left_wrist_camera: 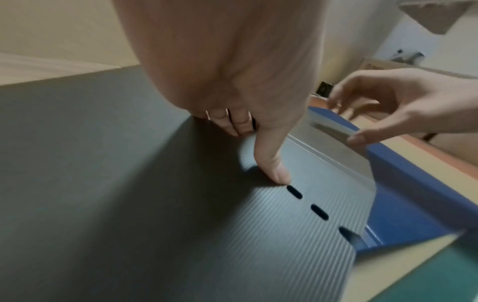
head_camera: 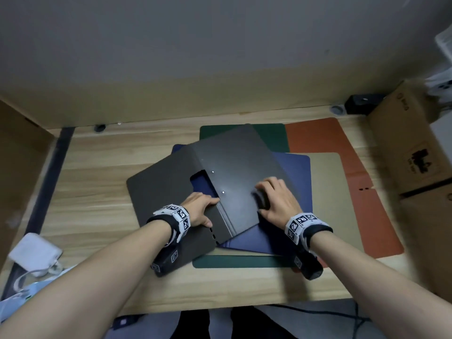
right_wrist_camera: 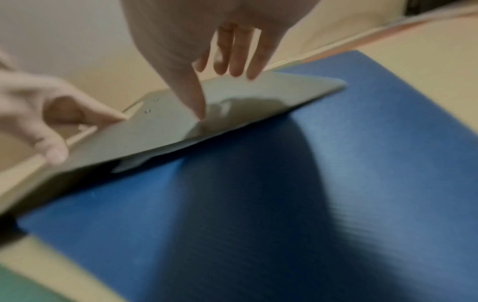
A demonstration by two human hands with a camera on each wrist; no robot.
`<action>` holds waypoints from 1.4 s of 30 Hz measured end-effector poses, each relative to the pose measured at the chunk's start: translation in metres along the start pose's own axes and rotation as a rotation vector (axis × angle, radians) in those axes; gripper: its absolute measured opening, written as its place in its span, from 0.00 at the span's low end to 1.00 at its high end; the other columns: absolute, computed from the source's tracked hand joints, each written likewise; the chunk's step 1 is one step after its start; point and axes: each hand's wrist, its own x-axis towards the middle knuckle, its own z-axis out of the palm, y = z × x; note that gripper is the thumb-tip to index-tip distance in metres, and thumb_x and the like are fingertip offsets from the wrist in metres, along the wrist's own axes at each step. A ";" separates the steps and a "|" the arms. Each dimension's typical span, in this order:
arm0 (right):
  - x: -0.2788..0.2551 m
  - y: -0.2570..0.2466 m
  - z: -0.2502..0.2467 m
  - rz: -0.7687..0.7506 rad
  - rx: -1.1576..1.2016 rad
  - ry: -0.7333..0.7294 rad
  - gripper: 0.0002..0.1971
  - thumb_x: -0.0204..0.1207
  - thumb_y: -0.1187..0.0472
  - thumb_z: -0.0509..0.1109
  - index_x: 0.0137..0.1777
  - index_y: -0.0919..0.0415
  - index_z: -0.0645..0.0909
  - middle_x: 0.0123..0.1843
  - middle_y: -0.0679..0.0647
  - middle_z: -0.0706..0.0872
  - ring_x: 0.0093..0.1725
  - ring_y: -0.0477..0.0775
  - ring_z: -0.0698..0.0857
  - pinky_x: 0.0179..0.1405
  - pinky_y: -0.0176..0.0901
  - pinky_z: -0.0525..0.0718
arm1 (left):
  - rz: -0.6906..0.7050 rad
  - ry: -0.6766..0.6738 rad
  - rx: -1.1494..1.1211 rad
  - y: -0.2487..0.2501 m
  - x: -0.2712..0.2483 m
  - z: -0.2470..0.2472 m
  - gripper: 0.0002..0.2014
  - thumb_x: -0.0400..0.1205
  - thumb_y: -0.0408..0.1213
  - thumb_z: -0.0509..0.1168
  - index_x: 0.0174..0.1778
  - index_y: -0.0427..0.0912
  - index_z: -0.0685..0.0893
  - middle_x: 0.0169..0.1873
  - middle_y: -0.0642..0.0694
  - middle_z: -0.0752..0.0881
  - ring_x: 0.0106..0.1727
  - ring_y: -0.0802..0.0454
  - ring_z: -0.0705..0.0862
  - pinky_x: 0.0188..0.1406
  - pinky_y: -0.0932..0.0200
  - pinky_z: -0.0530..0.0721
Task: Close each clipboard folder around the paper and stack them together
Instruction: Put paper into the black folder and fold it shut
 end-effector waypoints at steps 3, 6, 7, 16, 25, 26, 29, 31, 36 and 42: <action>-0.004 -0.001 0.003 -0.132 -0.068 -0.185 0.59 0.55 0.33 0.79 0.84 0.50 0.55 0.85 0.51 0.57 0.81 0.55 0.58 0.80 0.52 0.64 | 0.025 -0.065 0.089 0.001 -0.006 -0.001 0.42 0.72 0.53 0.77 0.81 0.47 0.70 0.72 0.44 0.79 0.74 0.43 0.72 0.80 0.50 0.56; -0.012 -0.005 0.009 -0.213 -0.111 -0.248 0.67 0.52 0.24 0.74 0.86 0.50 0.45 0.88 0.51 0.48 0.85 0.55 0.52 0.83 0.55 0.58 | -0.018 -0.075 0.051 0.004 -0.011 -0.008 0.40 0.71 0.59 0.74 0.78 0.48 0.75 0.74 0.46 0.77 0.79 0.46 0.68 0.84 0.38 0.46; -0.014 -0.007 0.010 -0.233 -0.136 -0.260 0.67 0.52 0.22 0.72 0.87 0.50 0.44 0.89 0.51 0.47 0.86 0.55 0.51 0.84 0.55 0.57 | -0.030 -0.077 0.034 0.006 -0.013 -0.013 0.40 0.70 0.61 0.74 0.77 0.47 0.76 0.74 0.46 0.78 0.79 0.46 0.68 0.84 0.36 0.47; -0.004 -0.043 -0.036 -0.317 -0.137 -0.156 0.35 0.76 0.34 0.61 0.80 0.49 0.70 0.83 0.49 0.69 0.83 0.53 0.67 0.81 0.48 0.65 | -0.046 -0.197 0.189 0.018 -0.040 -0.064 0.68 0.58 0.72 0.74 0.87 0.51 0.41 0.82 0.44 0.58 0.85 0.42 0.53 0.81 0.39 0.57; 0.026 -0.102 -0.102 -0.255 -0.250 -0.015 0.22 0.77 0.42 0.62 0.68 0.45 0.82 0.66 0.46 0.88 0.65 0.55 0.85 0.57 0.51 0.85 | -0.127 -0.083 0.176 0.019 -0.083 -0.110 0.45 0.81 0.33 0.63 0.86 0.38 0.39 0.87 0.37 0.45 0.88 0.40 0.48 0.86 0.49 0.55; 0.028 -0.106 -0.110 -0.250 -0.258 0.001 0.20 0.77 0.42 0.62 0.66 0.45 0.83 0.63 0.46 0.89 0.62 0.56 0.86 0.54 0.52 0.86 | -0.131 -0.060 0.169 0.014 -0.091 -0.120 0.39 0.82 0.31 0.60 0.87 0.38 0.47 0.86 0.36 0.54 0.86 0.39 0.57 0.84 0.49 0.61; 0.037 -0.120 -0.132 -0.250 -0.250 0.088 0.17 0.76 0.46 0.62 0.61 0.45 0.86 0.58 0.45 0.92 0.57 0.58 0.89 0.50 0.50 0.87 | -0.084 0.053 0.163 -0.006 -0.107 -0.145 0.29 0.79 0.27 0.57 0.78 0.44 0.72 0.73 0.38 0.78 0.75 0.36 0.76 0.72 0.45 0.76; 0.044 -0.129 -0.146 -0.252 -0.257 0.145 0.15 0.78 0.49 0.62 0.59 0.46 0.86 0.55 0.47 0.92 0.55 0.60 0.89 0.48 0.51 0.87 | -0.054 0.177 0.154 -0.015 -0.117 -0.162 0.28 0.76 0.25 0.57 0.72 0.50 0.79 0.67 0.41 0.84 0.71 0.36 0.80 0.67 0.45 0.80; 0.068 -0.159 -0.190 -0.238 -0.249 0.390 0.09 0.81 0.57 0.66 0.55 0.48 0.87 0.50 0.51 0.93 0.49 0.62 0.91 0.39 0.49 0.86 | -0.063 0.566 0.156 -0.027 -0.137 -0.214 0.18 0.80 0.31 0.61 0.61 0.53 0.84 0.59 0.41 0.88 0.61 0.35 0.85 0.51 0.49 0.80; 0.090 -0.176 -0.233 -0.180 -0.274 0.287 0.12 0.83 0.58 0.62 0.63 0.48 0.81 0.58 0.49 0.90 0.57 0.58 0.88 0.48 0.48 0.81 | -0.067 0.731 0.162 -0.044 -0.135 -0.254 0.13 0.80 0.50 0.68 0.57 0.52 0.85 0.56 0.42 0.89 0.60 0.37 0.85 0.53 0.49 0.80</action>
